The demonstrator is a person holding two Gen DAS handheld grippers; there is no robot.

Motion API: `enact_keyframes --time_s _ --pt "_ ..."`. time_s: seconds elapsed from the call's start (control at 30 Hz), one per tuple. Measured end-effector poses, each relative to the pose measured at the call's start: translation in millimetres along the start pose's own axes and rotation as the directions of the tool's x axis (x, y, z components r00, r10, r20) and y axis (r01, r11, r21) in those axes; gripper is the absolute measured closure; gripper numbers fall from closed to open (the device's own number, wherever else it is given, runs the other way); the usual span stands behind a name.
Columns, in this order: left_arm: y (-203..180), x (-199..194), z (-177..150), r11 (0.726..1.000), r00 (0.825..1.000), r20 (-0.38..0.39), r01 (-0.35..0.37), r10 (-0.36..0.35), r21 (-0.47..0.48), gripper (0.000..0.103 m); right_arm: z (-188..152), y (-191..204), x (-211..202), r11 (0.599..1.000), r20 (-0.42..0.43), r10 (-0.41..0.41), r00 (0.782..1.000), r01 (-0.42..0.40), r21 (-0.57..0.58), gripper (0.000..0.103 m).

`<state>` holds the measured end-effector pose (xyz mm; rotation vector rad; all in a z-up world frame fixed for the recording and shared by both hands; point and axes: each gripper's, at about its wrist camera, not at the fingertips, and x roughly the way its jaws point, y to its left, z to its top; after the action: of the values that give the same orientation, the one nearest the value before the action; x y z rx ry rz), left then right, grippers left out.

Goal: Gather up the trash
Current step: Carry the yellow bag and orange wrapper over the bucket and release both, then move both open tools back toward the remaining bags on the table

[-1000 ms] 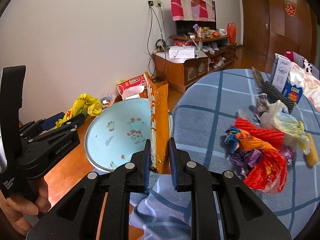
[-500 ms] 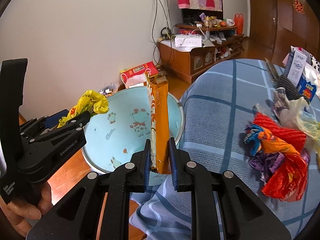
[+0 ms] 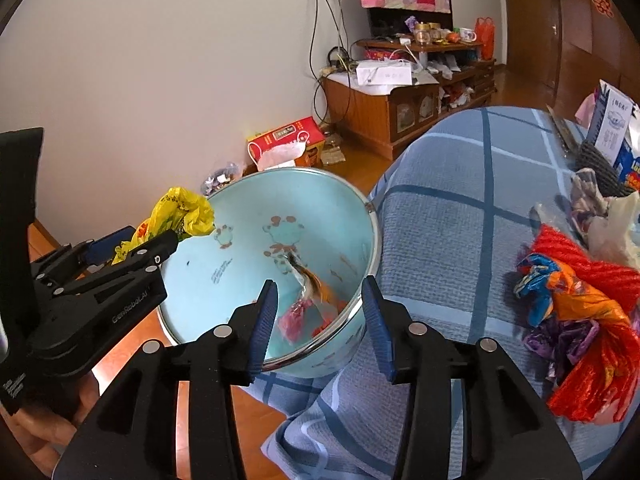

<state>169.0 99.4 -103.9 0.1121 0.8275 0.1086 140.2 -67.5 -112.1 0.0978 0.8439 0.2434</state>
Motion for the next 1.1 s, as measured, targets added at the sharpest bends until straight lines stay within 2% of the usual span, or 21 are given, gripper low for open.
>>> enact_keyframes --time_s 0.33,0.37,0.4,0.47,0.8,1.1 --pt "-17.2 -3.9 3.5 0.999 1.000 0.003 0.006 -0.006 0.037 0.053 -9.2 -31.4 -45.6 0.994 0.083 -0.101 0.991 0.097 0.055 0.059" --pt "-18.9 -5.3 3.5 0.999 1.000 0.005 0.008 -0.008 0.041 0.049 -10.7 -34.9 -50.9 0.993 0.091 -0.110 0.990 0.104 0.064 0.059" --pt "-20.6 -7.1 4.0 0.999 1.000 0.009 0.007 -0.008 0.046 0.039 -12.8 -40.2 -58.5 0.990 0.103 -0.123 0.987 0.116 0.079 0.059" --pt "-24.8 -13.5 3.9 0.998 1.000 0.027 -0.004 0.002 0.057 0.028 -16.4 -47.1 -68.1 0.987 0.118 -0.137 0.984 0.126 0.097 0.059" --pt "-41.7 -53.3 2.0 0.996 0.996 0.092 0.010 -0.018 0.089 0.018 -35.1 -81.3 -117.1 0.963 0.181 -0.217 0.959 0.179 0.203 0.052" --pt "-61.2 -88.5 -2.6 0.991 0.988 0.142 0.038 -0.056 0.130 0.017 -50.8 -98.6 -148.8 0.945 0.212 -0.259 0.942 0.202 0.257 0.049"
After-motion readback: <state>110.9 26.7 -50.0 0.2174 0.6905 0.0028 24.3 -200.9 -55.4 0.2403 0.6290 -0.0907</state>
